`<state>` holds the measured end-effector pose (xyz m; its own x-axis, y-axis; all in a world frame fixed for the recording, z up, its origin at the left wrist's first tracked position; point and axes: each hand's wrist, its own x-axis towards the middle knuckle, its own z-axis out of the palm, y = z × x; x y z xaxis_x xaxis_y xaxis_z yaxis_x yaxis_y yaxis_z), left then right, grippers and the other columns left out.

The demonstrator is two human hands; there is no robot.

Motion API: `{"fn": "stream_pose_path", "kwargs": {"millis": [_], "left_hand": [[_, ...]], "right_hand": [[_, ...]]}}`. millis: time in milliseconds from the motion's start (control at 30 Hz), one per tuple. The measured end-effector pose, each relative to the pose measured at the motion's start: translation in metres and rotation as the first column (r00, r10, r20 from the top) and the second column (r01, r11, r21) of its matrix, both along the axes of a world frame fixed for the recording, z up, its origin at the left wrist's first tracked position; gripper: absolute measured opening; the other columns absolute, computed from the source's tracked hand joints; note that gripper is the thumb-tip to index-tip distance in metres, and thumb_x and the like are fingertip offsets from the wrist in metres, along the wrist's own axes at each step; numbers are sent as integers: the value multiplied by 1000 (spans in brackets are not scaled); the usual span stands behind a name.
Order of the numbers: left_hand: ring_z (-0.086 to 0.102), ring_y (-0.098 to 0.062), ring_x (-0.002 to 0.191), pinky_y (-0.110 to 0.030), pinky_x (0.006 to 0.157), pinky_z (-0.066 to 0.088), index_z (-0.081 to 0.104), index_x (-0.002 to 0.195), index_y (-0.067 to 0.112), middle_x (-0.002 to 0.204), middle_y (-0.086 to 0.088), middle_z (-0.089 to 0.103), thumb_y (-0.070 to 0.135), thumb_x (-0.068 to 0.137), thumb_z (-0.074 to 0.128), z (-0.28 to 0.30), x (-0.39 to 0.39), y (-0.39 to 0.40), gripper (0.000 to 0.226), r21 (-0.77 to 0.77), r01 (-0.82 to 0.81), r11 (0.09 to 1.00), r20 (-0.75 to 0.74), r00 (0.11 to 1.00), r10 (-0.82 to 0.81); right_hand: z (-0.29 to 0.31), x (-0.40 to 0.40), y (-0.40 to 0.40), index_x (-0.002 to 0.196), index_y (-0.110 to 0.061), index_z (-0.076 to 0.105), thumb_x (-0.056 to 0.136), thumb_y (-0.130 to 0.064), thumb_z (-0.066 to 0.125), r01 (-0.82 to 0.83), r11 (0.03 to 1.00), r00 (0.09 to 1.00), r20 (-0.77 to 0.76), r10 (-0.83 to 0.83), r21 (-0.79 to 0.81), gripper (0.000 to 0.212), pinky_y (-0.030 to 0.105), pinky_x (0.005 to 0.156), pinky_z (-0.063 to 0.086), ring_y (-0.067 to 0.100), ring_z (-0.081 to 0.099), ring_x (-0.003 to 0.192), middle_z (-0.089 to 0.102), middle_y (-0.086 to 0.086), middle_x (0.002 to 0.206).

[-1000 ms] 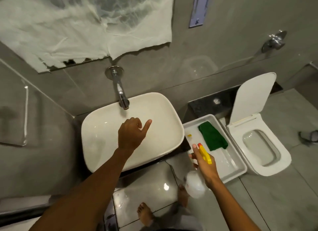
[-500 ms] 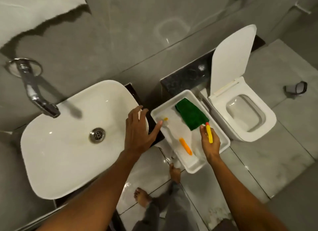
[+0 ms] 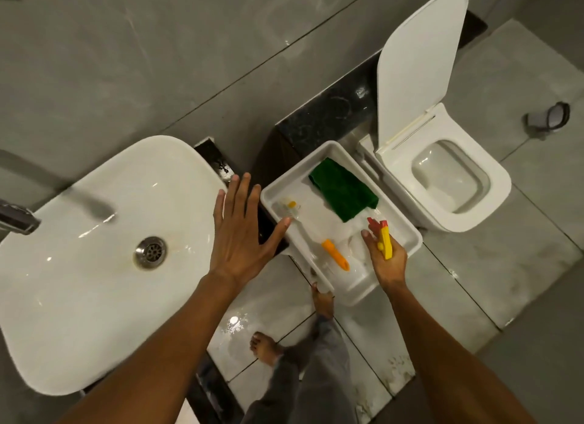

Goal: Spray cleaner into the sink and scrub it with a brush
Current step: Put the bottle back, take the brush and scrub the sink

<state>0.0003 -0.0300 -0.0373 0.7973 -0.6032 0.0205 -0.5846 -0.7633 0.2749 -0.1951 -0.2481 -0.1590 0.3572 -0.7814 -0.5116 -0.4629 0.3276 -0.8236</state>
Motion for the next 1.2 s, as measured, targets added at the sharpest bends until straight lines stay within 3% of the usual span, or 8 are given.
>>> {"fn": "stream_pose_path", "kwargs": {"millis": [200, 333, 433, 500, 567, 767, 1033, 1200], "left_hand": [[13, -28, 168, -48, 137, 2, 41, 161, 15, 177, -8, 25, 76, 101, 42, -6, 2, 1, 86, 17, 1, 1000, 28, 1000, -2], [17, -30, 167, -53, 136, 7, 45, 159, 14, 176, -9, 29, 74, 100, 46, -9, 3, 1, 83, -2, 1, 1000, 33, 999, -1], [15, -29, 167, -54, 136, 8, 44, 159, 15, 176, -9, 28, 75, 100, 44, -11, 4, 1, 84, 18, -2, 1000, 25, 1000, 2], [12, -28, 168, -53, 136, 5, 42, 160, 15, 177, -8, 25, 77, 100, 41, -12, 4, 1, 86, 61, 0, 998, 21, 1000, -1], [8, -28, 168, -53, 136, 4, 41, 161, 16, 178, -8, 21, 78, 100, 37, -12, 5, 0, 87, 93, 4, 996, 18, 1000, -5], [-6, -27, 169, -56, 136, 3, 31, 167, 20, 181, -8, 6, 81, 99, 20, -6, 8, -1, 92, 128, 11, 992, -41, 999, -6], [7, -34, 168, -54, 136, 5, 43, 162, 15, 178, -15, 18, 73, 101, 39, -8, 7, 2, 85, 17, 32, 999, -35, 999, -31], [-6, -33, 168, -62, 133, -3, 14, 172, 19, 181, -14, -2, 87, 91, 36, 9, 5, 13, 108, 10, 89, 996, -69, 994, -89]], "right_hand": [[-4, 0, 18, 138, -11, 62, 88, -31, 83, 114, 988, 984, -128, -127, -104, 59, 52, 110, 52, 32, 65, 126, 67, 6, 133], [-8, 7, 67, 124, -2, 56, 84, -34, 86, 260, 964, 923, -278, -267, -62, 59, 49, 97, 55, 40, 65, 109, 62, 19, 118], [-8, 19, 101, 127, -10, 58, 96, -35, 73, -97, 995, 955, -280, 97, 15, 43, 38, 92, 55, 36, 64, 116, 64, 11, 118], [-15, 30, 102, 145, -10, 51, 103, -33, 64, -422, 903, 857, -359, 369, -82, 50, 44, 109, 49, 31, 54, 134, 55, 12, 143], [-21, 45, 92, 157, -9, 39, 105, -30, 61, -548, 831, 775, -429, 463, -93, 60, 46, 120, 40, 30, 43, 146, 42, 13, 159], [-28, 74, 58, 147, -10, 48, 109, -35, 50, -664, 744, 610, -527, 592, 67, 46, 42, 114, 45, 31, 52, 132, 51, 14, 148], [0, 70, 67, 139, -9, 43, 111, -40, 40, -680, 723, 602, -471, 645, 120, 42, 52, 102, 52, 37, 65, 113, 65, 19, 126], [36, 64, 89, 132, -2, 45, 111, -41, 41, -648, 762, 680, -445, 583, 8, 45, 49, 93, 52, 43, 65, 110, 67, 23, 120]]}}
